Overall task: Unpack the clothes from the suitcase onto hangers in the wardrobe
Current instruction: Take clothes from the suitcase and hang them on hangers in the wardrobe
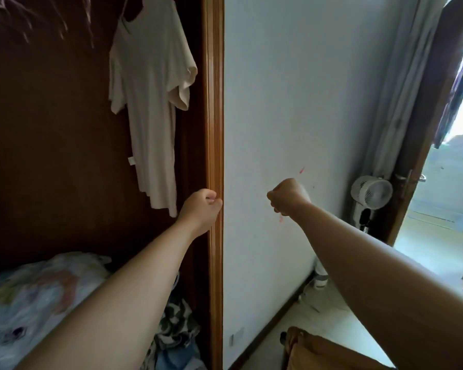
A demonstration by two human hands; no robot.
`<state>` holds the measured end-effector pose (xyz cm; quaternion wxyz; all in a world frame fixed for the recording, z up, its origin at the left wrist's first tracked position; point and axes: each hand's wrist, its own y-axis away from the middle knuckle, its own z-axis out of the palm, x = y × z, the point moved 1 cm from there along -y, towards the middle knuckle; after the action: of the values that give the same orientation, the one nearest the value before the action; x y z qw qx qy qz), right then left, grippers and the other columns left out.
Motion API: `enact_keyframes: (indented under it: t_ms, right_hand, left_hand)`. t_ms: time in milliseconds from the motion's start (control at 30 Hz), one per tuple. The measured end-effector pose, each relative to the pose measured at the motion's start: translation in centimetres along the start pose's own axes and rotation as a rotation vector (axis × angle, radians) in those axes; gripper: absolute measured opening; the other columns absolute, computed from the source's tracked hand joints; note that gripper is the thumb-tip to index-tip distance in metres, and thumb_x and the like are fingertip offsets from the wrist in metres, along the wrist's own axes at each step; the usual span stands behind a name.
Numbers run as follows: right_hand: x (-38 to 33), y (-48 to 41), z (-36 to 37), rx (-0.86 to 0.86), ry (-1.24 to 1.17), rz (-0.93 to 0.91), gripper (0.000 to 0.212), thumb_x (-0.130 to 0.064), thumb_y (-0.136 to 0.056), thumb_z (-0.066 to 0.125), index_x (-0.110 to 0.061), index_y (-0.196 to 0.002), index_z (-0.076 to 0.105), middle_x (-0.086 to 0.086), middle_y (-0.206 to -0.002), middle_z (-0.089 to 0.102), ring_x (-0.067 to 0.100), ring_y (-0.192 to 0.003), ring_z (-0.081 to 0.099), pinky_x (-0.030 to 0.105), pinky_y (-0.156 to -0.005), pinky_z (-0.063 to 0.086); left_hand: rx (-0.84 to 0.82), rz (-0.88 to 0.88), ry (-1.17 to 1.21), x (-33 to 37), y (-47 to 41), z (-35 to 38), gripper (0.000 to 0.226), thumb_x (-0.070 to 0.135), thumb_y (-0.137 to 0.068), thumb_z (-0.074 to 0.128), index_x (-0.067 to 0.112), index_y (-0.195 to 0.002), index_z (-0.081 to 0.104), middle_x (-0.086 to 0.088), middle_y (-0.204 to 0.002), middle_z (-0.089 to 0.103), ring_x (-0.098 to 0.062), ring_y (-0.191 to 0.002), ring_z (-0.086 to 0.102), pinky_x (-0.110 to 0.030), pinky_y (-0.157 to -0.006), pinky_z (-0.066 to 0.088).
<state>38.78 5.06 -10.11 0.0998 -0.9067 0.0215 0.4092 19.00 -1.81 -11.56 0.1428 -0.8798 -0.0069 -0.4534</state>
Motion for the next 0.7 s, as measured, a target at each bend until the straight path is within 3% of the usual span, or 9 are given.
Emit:
enact_keyframes:
  t_ms: [167, 433, 600, 700]
  right_hand:
    - [10.3, 2.8, -0.1, -0.054, 0.018, 0.162, 0.021, -0.018, -0.076, 0.055, -0.002, -0.085, 0.064, 0.016, -0.086, 0.071, 0.034, -0.081, 0.070, 0.041, -0.074, 0.057]
    - [26.5, 8.9, 1.2, -0.120, 0.035, 0.436, 0.019, -0.013, -0.081, 0.054, 0.000, -0.079, 0.068, 0.018, -0.082, 0.071, 0.034, -0.079, 0.070, 0.042, -0.073, 0.058]
    - [37.4, 14.4, 4.0, -0.113, 0.063, 0.602, 0.023, -0.012, -0.086, 0.053, -0.009, -0.070, 0.069, 0.012, -0.074, 0.070, 0.024, -0.070, 0.067, 0.031, -0.063, 0.053]
    - [44.0, 18.2, 6.7, -0.126, 0.072, 0.718, 0.022, -0.013, -0.084, 0.053, -0.003, -0.078, 0.072, 0.013, -0.074, 0.071, 0.024, -0.068, 0.067, 0.041, -0.067, 0.058]
  left_hand:
    - [-0.115, -0.094, -0.007, -2.3, 4.4, 7.8, 0.044, 0.026, -0.098, 0.050, 0.008, -0.137, 0.048, -0.008, -0.136, 0.054, -0.022, -0.125, 0.051, -0.026, -0.095, 0.038]
    - [-0.384, -0.260, -0.041, -8.8, 9.7, 21.5, 0.038, 0.023, -0.096, 0.052, 0.007, -0.131, 0.053, -0.009, -0.131, 0.057, -0.021, -0.121, 0.053, -0.026, -0.096, 0.040]
    - [-0.554, -0.317, -0.118, -14.9, 14.3, 29.4, 0.034, 0.023, -0.096, 0.053, 0.009, -0.128, 0.057, -0.006, -0.127, 0.060, -0.019, -0.118, 0.055, -0.026, -0.095, 0.041]
    - [-0.653, -0.343, -0.168, -19.3, 17.2, 33.8, 0.034, 0.024, -0.096, 0.054, 0.011, -0.127, 0.057, -0.005, -0.128, 0.060, -0.019, -0.118, 0.055, -0.026, -0.097, 0.041]
